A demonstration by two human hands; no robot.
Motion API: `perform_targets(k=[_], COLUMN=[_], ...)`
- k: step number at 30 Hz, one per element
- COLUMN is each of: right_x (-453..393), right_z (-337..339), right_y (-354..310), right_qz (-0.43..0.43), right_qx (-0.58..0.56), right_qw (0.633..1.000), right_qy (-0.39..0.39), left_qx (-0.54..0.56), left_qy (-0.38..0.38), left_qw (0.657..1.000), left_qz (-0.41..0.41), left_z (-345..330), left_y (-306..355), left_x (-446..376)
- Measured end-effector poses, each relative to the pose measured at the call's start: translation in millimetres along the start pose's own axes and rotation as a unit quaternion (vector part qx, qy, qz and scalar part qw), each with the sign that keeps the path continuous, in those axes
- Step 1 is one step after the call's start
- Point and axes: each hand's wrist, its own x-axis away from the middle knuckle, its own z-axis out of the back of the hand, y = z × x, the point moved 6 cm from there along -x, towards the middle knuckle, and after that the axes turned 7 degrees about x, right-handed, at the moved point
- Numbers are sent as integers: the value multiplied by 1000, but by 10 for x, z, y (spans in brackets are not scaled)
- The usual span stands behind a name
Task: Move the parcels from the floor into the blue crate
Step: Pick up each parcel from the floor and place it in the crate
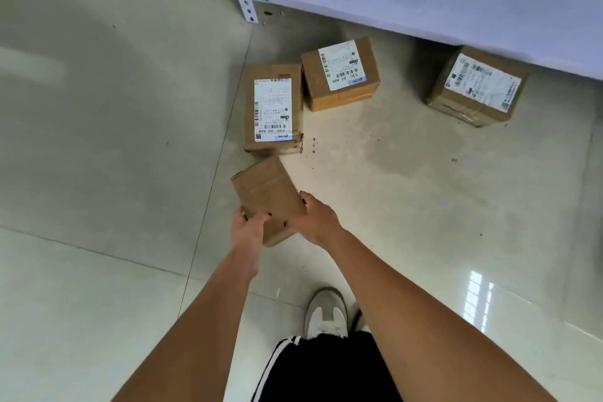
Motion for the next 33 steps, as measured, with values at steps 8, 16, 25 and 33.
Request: perform_targets(k=[8,16,25,33], right_x=[1345,2739,3965,4861], right_z=[703,1760,3015,3565], right_y=[336,1391,3058,3978], right_qz=[-40,-57,-16,-36], right_qx=[-121,-208,-240,-244], right_qw=[990,966,956,947], right_qy=[53,142,167,204], left_qx=[-20,-40,-65,-23], left_qy=[-78,-144,-171,-222], left_qw=[996,988,980,973], left_qz=[-27,-38,-83,-59], left_z=[-257,-1371,-2758,-3435], left_y=[163,-106,-795,-1458], left_x=[1300,2994,4725,5633])
